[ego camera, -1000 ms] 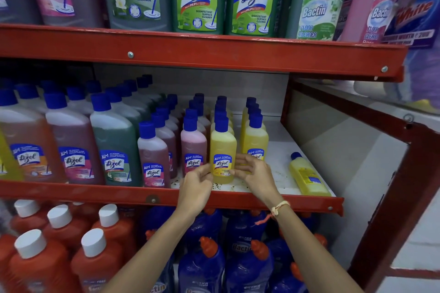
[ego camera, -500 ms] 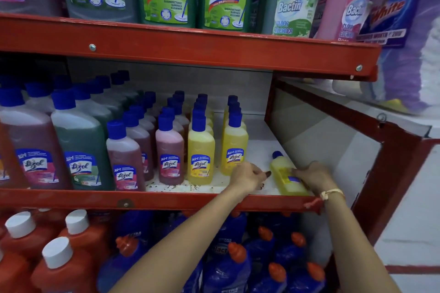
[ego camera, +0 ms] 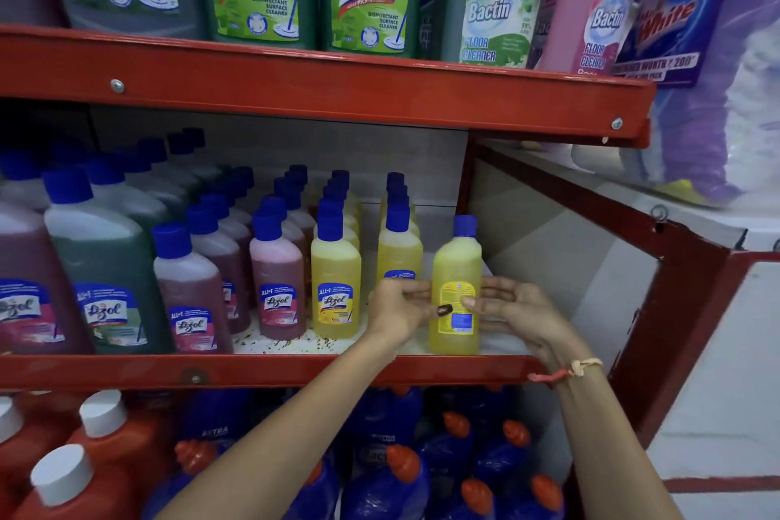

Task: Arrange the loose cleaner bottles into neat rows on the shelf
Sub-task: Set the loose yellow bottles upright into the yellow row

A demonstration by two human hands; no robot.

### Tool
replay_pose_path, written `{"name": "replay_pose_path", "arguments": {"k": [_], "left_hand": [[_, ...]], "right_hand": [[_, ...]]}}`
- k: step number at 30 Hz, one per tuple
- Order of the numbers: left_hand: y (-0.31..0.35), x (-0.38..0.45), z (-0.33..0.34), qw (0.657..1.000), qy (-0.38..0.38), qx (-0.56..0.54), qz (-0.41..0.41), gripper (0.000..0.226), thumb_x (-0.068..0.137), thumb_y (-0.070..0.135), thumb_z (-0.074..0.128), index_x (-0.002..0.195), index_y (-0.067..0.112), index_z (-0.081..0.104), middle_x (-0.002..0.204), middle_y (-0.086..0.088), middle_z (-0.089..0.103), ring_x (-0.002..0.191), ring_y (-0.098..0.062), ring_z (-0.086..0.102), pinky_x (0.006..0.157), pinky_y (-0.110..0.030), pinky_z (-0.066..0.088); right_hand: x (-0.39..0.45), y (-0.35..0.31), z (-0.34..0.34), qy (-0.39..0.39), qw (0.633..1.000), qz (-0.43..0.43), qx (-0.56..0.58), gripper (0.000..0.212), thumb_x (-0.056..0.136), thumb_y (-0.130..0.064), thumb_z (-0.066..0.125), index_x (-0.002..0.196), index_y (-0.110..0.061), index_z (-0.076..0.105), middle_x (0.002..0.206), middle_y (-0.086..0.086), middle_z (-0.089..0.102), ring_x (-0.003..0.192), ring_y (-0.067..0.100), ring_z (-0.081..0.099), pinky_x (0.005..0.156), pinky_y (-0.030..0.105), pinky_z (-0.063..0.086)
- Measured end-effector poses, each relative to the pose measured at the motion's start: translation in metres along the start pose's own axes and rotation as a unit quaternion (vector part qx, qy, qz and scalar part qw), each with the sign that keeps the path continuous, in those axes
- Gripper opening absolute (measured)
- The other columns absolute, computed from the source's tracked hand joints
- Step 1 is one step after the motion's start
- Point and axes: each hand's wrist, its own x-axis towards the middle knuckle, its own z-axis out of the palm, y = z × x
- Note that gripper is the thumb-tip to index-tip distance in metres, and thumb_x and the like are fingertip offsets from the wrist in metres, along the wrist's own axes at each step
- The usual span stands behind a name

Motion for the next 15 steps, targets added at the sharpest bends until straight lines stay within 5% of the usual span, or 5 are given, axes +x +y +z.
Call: {"name": "replay_pose_path", "arguments": {"k": [4,8,15], "left_hand": [[-0.006,-0.025,-0.042,0.995,0.070,0.041,0.050,0.039,0.066,-0.001,0.076,0.104,0.006,0.070,0.094,-0.006,0.071,0.087,-0.019,0.068,0.084,-0.037,0.058],[-0.014,-0.033,-0.057,0.993,0.097,0.043,0.060,0.038,0.066,-0.004,0.075,0.103,0.007,0.070,0.098,-0.011,0.073,0.086,-0.019,0.069,0.084,-0.041,0.057],[-0.017,-0.041,-0.063,0.994,0.072,0.044,0.064,0.029,0.078,-0.008,0.061,0.100,0.007,0.071,0.095,0.000,0.071,0.080,0.004,0.063,0.068,-0.007,0.051]], "right_hand": [[-0.010,0.001,0.047,-0.014,0.998,-0.061,-0.019,0.040,0.072,0.003,0.077,0.110,-0.001,0.063,0.100,0.007,0.068,0.076,0.012,0.071,0.062,0.021,0.060],[-0.012,0.008,0.067,-0.004,0.995,-0.095,-0.031,0.041,0.070,0.000,0.080,0.108,-0.003,0.065,0.106,0.012,0.071,0.087,0.022,0.072,0.076,0.031,0.061],[-0.018,0.014,0.062,0.034,0.994,-0.103,-0.033,0.047,0.062,-0.013,0.088,0.104,-0.009,0.066,0.101,0.011,0.076,0.096,0.022,0.073,0.090,0.041,0.057]]}}
